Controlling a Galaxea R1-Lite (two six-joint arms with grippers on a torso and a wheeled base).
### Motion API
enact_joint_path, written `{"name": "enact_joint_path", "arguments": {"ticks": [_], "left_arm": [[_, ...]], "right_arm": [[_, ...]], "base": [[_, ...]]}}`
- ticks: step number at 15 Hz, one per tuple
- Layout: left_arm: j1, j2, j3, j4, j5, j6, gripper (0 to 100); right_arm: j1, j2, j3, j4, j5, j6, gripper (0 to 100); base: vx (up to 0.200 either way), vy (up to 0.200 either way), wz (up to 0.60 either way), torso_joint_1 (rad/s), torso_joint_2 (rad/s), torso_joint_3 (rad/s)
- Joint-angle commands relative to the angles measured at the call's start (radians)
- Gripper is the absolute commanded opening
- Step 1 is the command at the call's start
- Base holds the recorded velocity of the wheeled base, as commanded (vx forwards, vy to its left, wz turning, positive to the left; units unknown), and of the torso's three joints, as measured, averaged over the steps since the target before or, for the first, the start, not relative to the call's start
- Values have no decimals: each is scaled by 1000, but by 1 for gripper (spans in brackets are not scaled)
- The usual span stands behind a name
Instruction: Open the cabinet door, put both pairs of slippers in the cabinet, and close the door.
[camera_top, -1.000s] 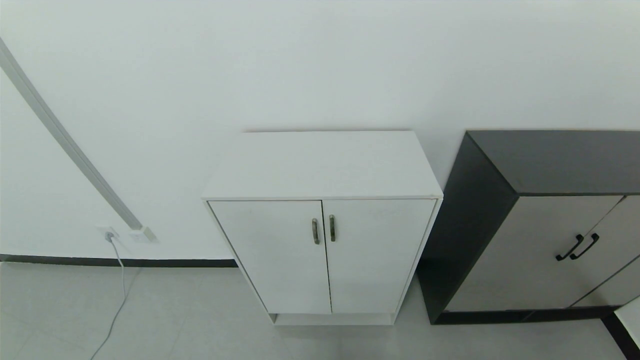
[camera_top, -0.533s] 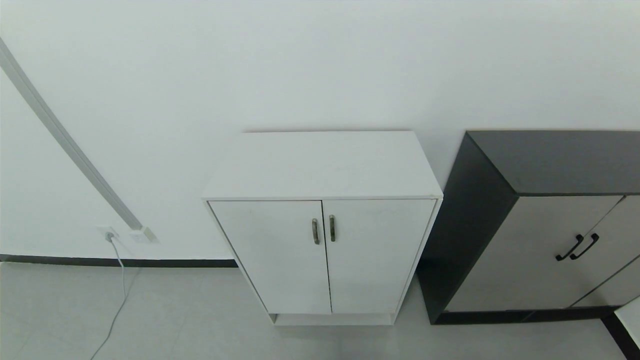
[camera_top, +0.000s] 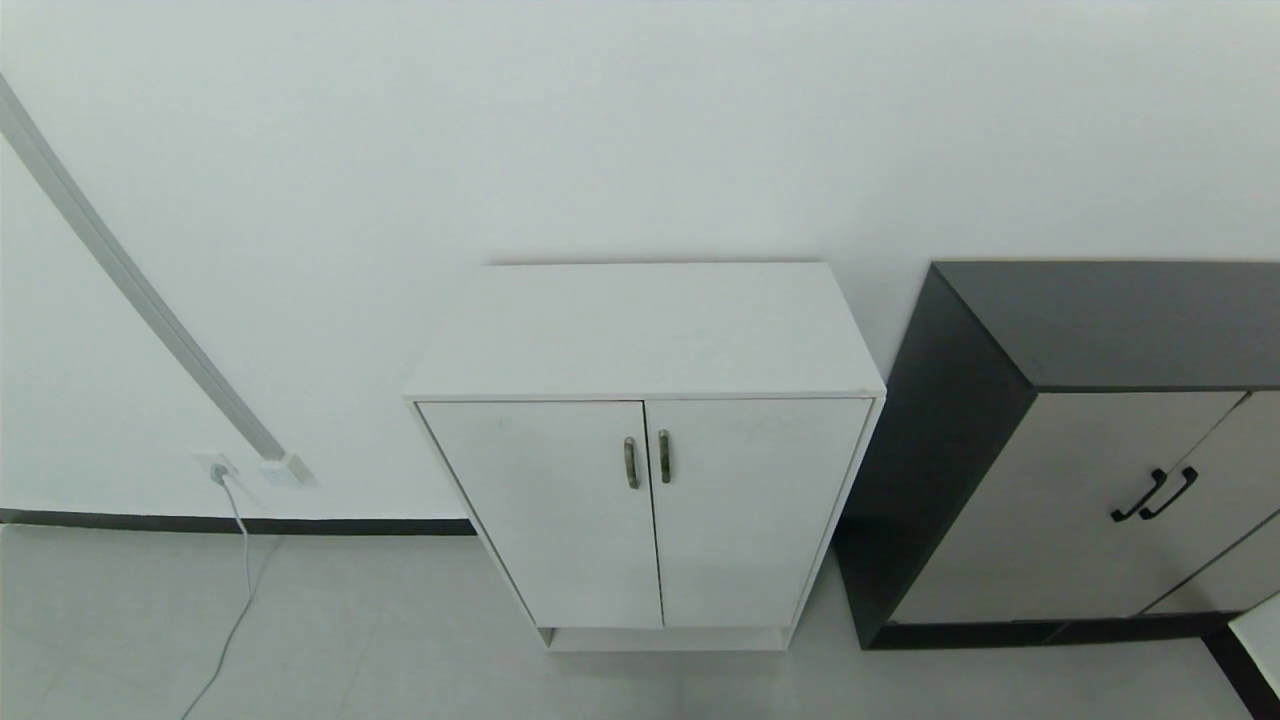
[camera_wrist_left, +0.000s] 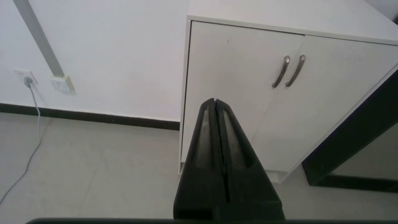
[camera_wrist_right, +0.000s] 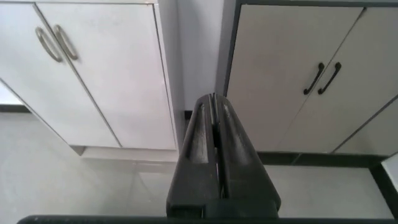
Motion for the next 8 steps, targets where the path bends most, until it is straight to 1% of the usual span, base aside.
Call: {"name": "enact_joint_path", "arguments": {"ticks": [1, 2, 8], "left_arm": [[0, 1, 0, -1, 0, 1, 0], [0, 1, 0, 1, -3, 6, 0], [0, 1, 0, -1, -3, 6, 0]], "right_arm": [[0, -2, 0, -3, -9, 3, 0], [0, -2, 0, -4, -18, 8, 0], [0, -2, 0, -4, -20, 13, 0]], "base": [[0, 0, 0, 0, 0, 0], [0, 0, 0, 0, 0, 0], [0, 0, 0, 0, 0, 0]]}}
